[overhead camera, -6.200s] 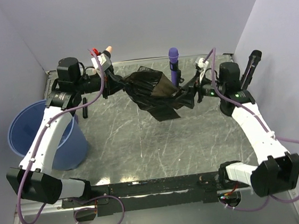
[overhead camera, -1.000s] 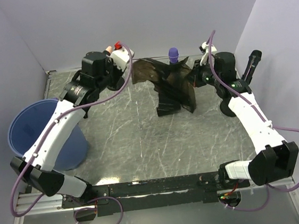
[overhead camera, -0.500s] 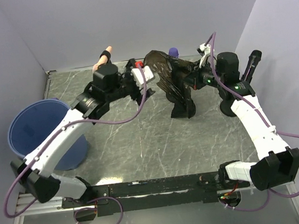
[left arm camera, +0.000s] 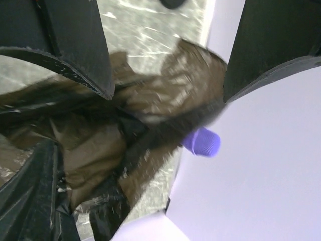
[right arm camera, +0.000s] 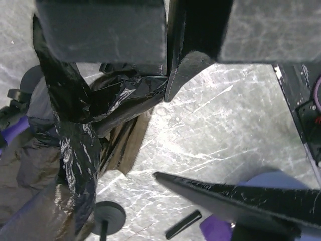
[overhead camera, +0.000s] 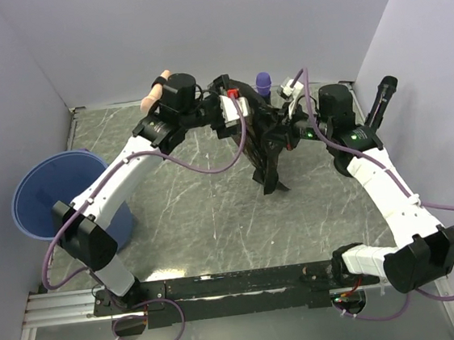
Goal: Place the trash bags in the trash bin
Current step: Unfold the trash bag at the center of the board.
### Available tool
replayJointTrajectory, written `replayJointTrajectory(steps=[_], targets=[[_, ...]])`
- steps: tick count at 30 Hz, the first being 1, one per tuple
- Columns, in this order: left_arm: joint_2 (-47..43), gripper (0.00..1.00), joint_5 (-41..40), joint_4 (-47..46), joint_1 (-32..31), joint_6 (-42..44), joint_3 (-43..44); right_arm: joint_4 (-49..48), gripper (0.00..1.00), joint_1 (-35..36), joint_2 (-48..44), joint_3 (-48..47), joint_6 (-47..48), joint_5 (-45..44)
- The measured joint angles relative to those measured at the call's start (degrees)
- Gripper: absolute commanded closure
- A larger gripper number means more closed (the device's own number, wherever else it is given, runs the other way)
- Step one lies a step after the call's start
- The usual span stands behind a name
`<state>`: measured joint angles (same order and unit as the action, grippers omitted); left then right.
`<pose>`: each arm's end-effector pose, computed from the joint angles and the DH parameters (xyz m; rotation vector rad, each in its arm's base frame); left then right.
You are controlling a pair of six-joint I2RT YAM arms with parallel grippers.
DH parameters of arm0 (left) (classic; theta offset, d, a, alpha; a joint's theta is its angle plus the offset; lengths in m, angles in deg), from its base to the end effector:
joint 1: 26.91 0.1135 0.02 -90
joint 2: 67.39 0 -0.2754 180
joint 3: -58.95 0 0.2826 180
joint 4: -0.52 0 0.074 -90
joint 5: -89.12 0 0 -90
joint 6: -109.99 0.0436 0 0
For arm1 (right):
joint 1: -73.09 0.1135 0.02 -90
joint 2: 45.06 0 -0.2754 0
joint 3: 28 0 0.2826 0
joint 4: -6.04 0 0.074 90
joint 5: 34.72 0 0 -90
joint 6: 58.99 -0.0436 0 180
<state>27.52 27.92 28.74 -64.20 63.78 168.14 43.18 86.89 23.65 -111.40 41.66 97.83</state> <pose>0.3265 -0.2750 0.4306 1.4155 1.1101 -0.3739 0.2760 0.0982 0.4012 -0.8698 1.7203 0.7604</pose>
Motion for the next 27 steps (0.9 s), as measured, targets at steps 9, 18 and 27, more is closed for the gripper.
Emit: replayJointTrajectory(steps=[9,18,27], targets=[[3.7,0.13,6.1,9.8,0.1,17.7,8.6,2.0,1.00,0.5,-0.4,0.0,4.2,1.9],[15.6,0.63,7.3,31.5,0.2,32.5,24.3,3.9,1.00,0.5,-0.9,-0.1,7.5,1.5],[16.3,0.99,4.0,36.1,-0.4,26.5,19.7,3.9,1.00,0.2,-1.4,-0.1,8.6,-0.5]])
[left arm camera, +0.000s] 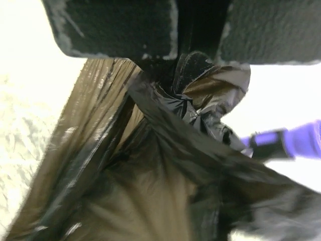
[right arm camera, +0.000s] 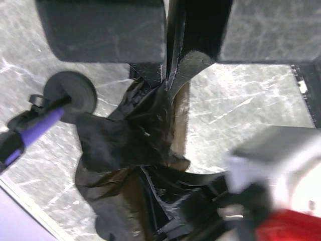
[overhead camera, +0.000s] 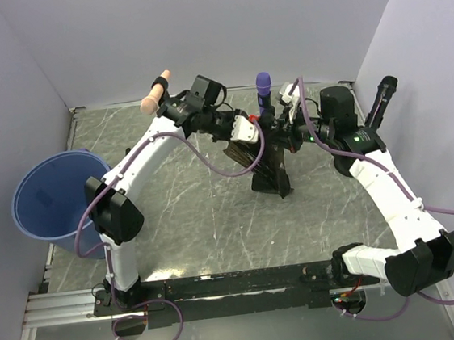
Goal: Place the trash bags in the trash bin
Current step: Unfold the trash bag at the center of the board.
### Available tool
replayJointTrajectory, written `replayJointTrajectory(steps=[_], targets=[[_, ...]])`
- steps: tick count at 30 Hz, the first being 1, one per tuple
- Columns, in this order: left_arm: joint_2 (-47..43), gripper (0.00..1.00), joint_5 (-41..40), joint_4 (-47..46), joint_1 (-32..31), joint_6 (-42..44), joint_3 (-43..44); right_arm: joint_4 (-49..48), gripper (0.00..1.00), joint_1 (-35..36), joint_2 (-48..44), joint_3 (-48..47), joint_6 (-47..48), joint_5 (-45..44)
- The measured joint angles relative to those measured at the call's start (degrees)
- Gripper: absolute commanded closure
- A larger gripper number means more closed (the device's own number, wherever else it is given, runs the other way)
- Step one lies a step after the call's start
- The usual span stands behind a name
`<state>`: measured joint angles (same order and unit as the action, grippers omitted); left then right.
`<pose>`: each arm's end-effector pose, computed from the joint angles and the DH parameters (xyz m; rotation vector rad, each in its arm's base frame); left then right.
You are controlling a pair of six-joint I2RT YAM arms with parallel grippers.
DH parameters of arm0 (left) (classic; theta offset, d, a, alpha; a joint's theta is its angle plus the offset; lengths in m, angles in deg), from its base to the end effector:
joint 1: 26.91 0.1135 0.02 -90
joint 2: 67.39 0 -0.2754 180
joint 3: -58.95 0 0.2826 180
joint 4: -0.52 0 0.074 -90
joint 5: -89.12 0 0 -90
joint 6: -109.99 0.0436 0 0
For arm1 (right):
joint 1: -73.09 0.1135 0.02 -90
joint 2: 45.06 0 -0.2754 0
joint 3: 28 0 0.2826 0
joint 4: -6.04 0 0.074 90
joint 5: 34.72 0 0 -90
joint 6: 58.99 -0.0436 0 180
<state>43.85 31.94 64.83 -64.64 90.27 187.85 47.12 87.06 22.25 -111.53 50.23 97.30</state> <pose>0.3533 -0.3032 0.3755 1.9672 1.1048 -0.3839 0.2663 0.0963 0.4018 -0.9839 1.6784 0.6697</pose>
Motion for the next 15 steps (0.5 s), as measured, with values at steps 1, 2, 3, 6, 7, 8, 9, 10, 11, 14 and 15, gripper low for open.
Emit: replayJointTrajectory(steps=[1,2,3,6,7,8,9,10,11,14,15], targets=[[-0.2,0.99,-0.8,-1.4,0.0,-2.4,-1.0,0.0,1.00,0.0,0.0,0.0,0.2,-0.5],[-0.4,0.99,-1.9,-3.2,0.0,-5.3,-2.2,0.1,1.00,-0.1,0.1,-0.1,0.5,-1.4],[-0.9,0.99,-3.5,-5.5,0.2,-9.2,-4.0,0.3,1.00,-0.2,0.2,-0.2,0.9,-2.3],[-3.1,0.99,-8.0,-10.0,0.9,-17.3,-7.7,1.0,1.00,-0.8,0.7,-1.0,1.8,-5.5],[-3.9,0.99,-9.5,-11.0,1.3,-19.5,-8.6,1.0,1.00,-1.2,1.0,-1.3,2.1,-6.6],[-5.0,0.99,-11.3,-12.3,1.7,-22.3,-9.5,1.1,1.00,-1.6,1.1,-1.6,2.3,-7.5],[-5.9,0.99,-12.9,-13.1,2.1,-24.5,-9.9,1.1,1.00,-1.9,1.4,-2.0,2.5,-8.5],[-7.0,0.99,-14.4,-14.1,2.5,-26.9,-10.3,1.1,1.00,-2.4,1.8,-2.5,2.8,-9.7],[-7.7,0.99,-15.5,-14.7,2.9,-28.7,-10.4,1.1,1.00,-2.6,2.1,-2.8,2.8,-10.5],[-9.7,1.00,-19.2,-16.3,4.1,-34.3,-10.4,1.1,1.00,-3.3,3.0,-3.6,3.0,-13.2],[-10.2,0.99,-20.3,-16.6,4.5,-36.0,-10.4,1.0,1.00,-3.4,3.3,-3.7,2.9,-14.1]])
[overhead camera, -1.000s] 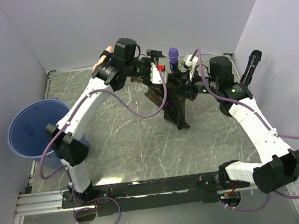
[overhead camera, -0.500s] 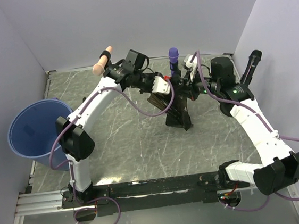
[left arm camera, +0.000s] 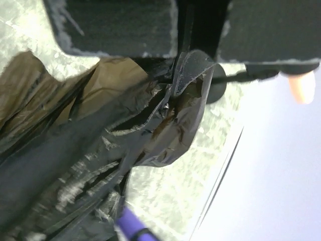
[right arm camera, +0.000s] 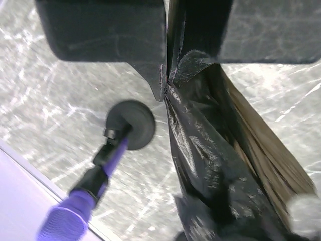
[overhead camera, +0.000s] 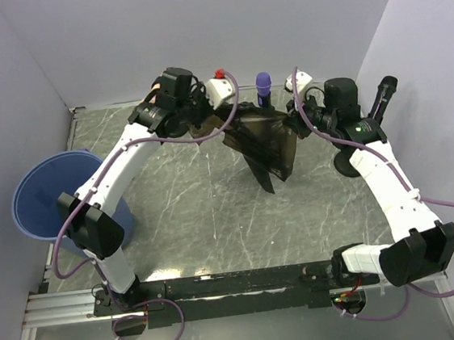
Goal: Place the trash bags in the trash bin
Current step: Unfold the trash bag at the center of the board.
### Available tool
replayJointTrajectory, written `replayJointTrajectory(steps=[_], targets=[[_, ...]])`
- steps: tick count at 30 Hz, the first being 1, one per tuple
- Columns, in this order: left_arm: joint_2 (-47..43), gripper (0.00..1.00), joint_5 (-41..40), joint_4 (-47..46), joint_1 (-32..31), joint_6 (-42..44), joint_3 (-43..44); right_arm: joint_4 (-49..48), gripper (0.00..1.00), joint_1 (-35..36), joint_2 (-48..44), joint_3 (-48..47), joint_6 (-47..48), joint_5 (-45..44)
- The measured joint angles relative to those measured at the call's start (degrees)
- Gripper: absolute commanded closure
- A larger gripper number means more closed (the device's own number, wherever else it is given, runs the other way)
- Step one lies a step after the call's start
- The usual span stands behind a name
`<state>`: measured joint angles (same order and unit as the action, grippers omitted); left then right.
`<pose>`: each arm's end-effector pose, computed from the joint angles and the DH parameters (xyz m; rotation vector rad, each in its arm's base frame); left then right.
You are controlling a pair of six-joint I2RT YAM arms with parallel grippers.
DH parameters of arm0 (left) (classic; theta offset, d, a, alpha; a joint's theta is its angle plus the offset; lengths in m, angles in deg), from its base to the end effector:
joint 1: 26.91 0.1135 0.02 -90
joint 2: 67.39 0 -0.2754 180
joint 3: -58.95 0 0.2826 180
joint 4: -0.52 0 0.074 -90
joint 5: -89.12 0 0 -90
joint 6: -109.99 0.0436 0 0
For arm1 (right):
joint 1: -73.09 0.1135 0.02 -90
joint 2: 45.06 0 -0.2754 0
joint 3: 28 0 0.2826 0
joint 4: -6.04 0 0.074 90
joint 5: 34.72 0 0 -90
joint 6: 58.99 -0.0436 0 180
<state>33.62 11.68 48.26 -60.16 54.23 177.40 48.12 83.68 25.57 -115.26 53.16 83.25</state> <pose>0.3651 -0.2507 0.4097 1.2701 1.6638 -0.2195 0.2921 0.0754 0.4058 -0.8454 1.7877 0.3598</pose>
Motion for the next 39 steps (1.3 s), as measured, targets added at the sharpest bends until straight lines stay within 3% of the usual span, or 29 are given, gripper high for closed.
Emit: replayJointTrajectory(steps=[14,20,24,28,30,32,34,37,39], targets=[[-1.1,1.00,-9.1,-0.1,2.0,-10.0,-2.1,-1.7,1.00,-0.4,2.3,-1.7,0.4,-10.6],[-0.9,0.99,-10.5,1.4,3.0,-11.6,-0.3,-1.7,1.00,-0.4,5.8,-6.4,0.5,-10.6],[2.2,0.99,-11.0,4.1,3.1,-14.1,12.9,0.3,1.00,0.0,12.2,-20.2,-0.3,-8.8],[5.4,0.99,-14.0,0.1,2.9,-16.3,30.8,3.0,1.00,1.6,24.2,-50.6,-1.3,-7.8],[2.3,0.99,-15.8,-8.0,2.6,-16.7,30.6,1.1,1.00,3.2,30.3,-67.4,-0.6,-8.9],[-4.1,0.99,-16.5,-19.8,1.8,-15.7,23.6,-4.1,1.00,5.9,31.1,-73.9,1.6,-10.5],[-9.8,0.99,-16.8,-29.4,-0.6,-12.5,17.8,-13.8,1.00,9.0,24.5,-65.1,4.4,-11.3],[-16.7,0.99,-17.5,-42.8,-7.3,-6.5,9.9,-28.6,1.00,13.7,9.4,-39.8,9.0,-11.0],[-22.9,0.99,-17.2,-50.0,-10.2,-4.4,-2.6,-36.4,1.00,15.8,-0.4,-22.4,11.2,-10.6]])
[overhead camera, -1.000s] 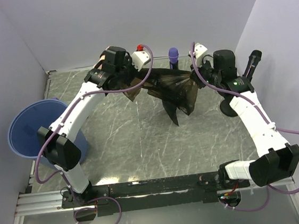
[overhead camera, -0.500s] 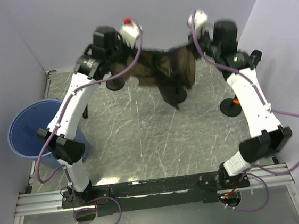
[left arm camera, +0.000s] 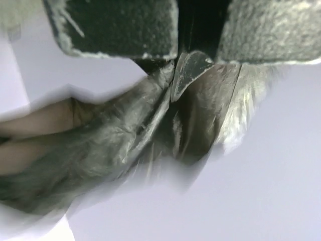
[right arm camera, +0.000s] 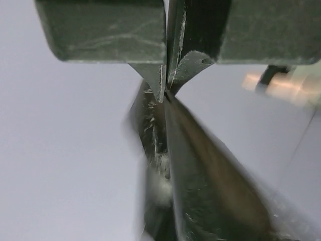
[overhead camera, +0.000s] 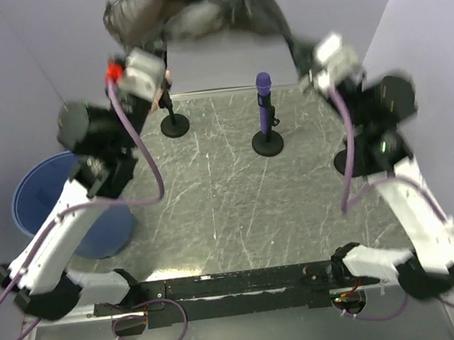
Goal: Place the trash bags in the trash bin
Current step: Unfold the trash bag at the center of the board.
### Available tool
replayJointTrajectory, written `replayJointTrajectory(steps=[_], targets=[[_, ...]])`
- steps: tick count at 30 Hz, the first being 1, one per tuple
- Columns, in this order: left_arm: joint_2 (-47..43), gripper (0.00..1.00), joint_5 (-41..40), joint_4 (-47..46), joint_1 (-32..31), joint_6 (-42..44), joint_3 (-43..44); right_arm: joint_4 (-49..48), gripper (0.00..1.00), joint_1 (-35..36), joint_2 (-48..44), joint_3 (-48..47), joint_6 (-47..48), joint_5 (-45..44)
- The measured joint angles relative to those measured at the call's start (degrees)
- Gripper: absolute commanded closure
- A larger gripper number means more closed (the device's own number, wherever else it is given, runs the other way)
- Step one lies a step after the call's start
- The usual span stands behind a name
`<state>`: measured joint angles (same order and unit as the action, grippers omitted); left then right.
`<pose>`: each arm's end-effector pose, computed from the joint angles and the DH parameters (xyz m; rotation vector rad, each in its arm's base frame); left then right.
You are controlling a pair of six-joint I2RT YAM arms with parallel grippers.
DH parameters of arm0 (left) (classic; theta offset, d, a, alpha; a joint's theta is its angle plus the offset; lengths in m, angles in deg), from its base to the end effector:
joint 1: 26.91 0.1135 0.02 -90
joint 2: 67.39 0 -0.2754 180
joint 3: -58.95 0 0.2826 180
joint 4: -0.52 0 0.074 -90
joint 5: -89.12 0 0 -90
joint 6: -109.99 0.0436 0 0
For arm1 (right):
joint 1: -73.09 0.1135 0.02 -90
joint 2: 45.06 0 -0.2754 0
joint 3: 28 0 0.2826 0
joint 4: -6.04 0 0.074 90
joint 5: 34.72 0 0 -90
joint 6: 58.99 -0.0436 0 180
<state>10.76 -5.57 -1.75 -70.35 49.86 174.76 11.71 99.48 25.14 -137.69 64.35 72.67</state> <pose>0.2037 -0.1880 0.6311 0.4607 0.7475 -0.1857 0.2100 0.1187 0.6167 -0.7254 0.7041 0.0380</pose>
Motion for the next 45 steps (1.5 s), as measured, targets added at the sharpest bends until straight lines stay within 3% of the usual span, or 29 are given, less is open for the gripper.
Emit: replayJointTrajectory(steps=[4,7,10,12,16,20,25,27,28,31,36,40,45], targets=[[-11.0,0.99,0.9,-4.3,1.9,0.5,-30.5,-1.8,1.00,0.5,-15.5,32.0,0.4,-0.2],[-9.6,0.99,7.1,10.1,2.7,-1.9,-50.2,10.9,1.00,0.6,-19.4,48.2,0.0,3.6],[-7.5,0.99,11.5,27.9,2.7,-6.0,-57.8,27.0,1.00,0.7,-18.9,56.7,-2.5,7.4],[-8.9,0.99,12.9,34.2,2.7,-7.9,-56.8,33.9,1.00,0.8,-22.1,57.7,-3.8,8.7],[-10.3,0.99,14.1,35.8,2.9,-11.5,-42.6,34.1,1.00,0.8,-26.4,48.8,-6.1,8.7],[-3.8,0.99,11.4,33.8,4.1,-14.6,-18.9,31.0,1.00,0.7,-13.9,23.0,-8.4,5.8],[14.4,0.99,5.3,35.3,6.7,-17.2,20.9,26.5,1.00,-1.6,11.0,-18.1,-9.5,-0.6],[19.6,0.99,2.9,33.1,7.4,-17.0,31.7,25.5,1.00,-2.5,19.4,-31.7,-9.5,-2.1],[19.9,0.99,2.4,31.0,7.5,-16.5,32.7,24.5,1.00,-2.6,21.3,-34.9,-9.3,-2.4],[15.5,0.99,1.5,18.5,5.8,-11.6,26.2,16.8,1.00,-1.5,20.9,-35.1,-6.5,-2.4],[6.5,0.99,4.6,2.1,-2.8,-0.1,16.3,0.8,1.00,4.1,8.2,-19.3,3.2,3.2],[0.7,0.99,6.0,-4.5,-4.7,5.5,10.4,-6.5,1.00,6.5,-1.1,-7.9,8.0,5.8],[-12.3,0.99,5.0,-13.9,-2.5,9.5,-26.0,-16.1,1.00,6.7,-13.3,22.3,13.4,1.2]])
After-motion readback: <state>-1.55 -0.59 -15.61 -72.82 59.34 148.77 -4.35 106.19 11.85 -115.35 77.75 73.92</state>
